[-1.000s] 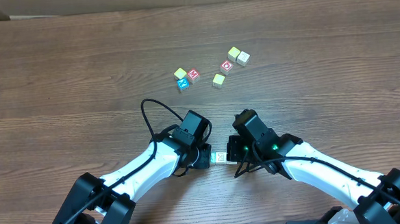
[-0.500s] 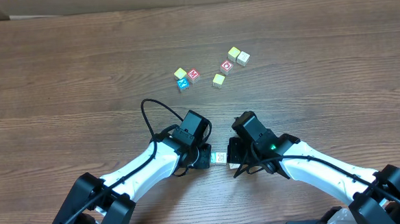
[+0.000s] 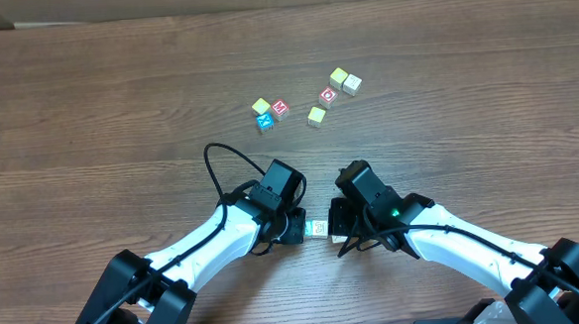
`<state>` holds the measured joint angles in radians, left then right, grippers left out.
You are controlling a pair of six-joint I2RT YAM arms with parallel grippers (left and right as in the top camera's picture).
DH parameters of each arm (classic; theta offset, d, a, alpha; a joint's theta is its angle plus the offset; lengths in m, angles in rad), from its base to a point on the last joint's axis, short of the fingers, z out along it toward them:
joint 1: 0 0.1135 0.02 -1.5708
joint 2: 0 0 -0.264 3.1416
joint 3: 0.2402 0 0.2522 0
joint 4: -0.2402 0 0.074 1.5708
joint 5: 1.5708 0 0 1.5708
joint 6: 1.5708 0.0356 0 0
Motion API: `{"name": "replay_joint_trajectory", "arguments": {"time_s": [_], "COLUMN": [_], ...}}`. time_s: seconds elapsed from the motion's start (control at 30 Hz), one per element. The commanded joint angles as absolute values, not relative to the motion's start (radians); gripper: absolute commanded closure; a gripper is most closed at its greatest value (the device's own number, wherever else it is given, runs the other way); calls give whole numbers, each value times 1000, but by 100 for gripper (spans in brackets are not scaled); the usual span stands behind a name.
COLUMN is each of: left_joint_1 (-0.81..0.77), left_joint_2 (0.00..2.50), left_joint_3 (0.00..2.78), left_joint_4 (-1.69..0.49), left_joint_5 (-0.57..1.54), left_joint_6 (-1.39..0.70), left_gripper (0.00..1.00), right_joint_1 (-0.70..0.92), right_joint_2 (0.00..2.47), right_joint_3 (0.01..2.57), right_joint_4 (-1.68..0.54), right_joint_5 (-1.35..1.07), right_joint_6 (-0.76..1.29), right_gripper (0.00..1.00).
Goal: Flip 3 blocks
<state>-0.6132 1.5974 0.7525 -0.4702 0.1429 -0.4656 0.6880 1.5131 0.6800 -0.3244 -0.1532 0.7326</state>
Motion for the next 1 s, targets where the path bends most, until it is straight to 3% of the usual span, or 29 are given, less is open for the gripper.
{"name": "replay_joint_trajectory", "arguments": {"time_s": [0.0, 0.7, 0.97], "left_joint_1": [-609, -609, -609], "left_joint_2": [1615, 1615, 1615], "left_joint_3": [750, 750, 750], "left_joint_4": [-472, -475, -474], "left_joint_5": [150, 150, 150], "left_joint_6": [-468, -468, -468], "left_gripper": [95, 96, 96], "right_joint_1": [690, 638, 528], "right_joint_2": [1515, 1515, 1515], "right_joint_3": [677, 817, 891], "right_joint_4": [-314, -330, -606], "right_joint_5": [-154, 66, -58], "right_joint_6": [732, 708, 616], "right_gripper": [96, 96, 96]}}
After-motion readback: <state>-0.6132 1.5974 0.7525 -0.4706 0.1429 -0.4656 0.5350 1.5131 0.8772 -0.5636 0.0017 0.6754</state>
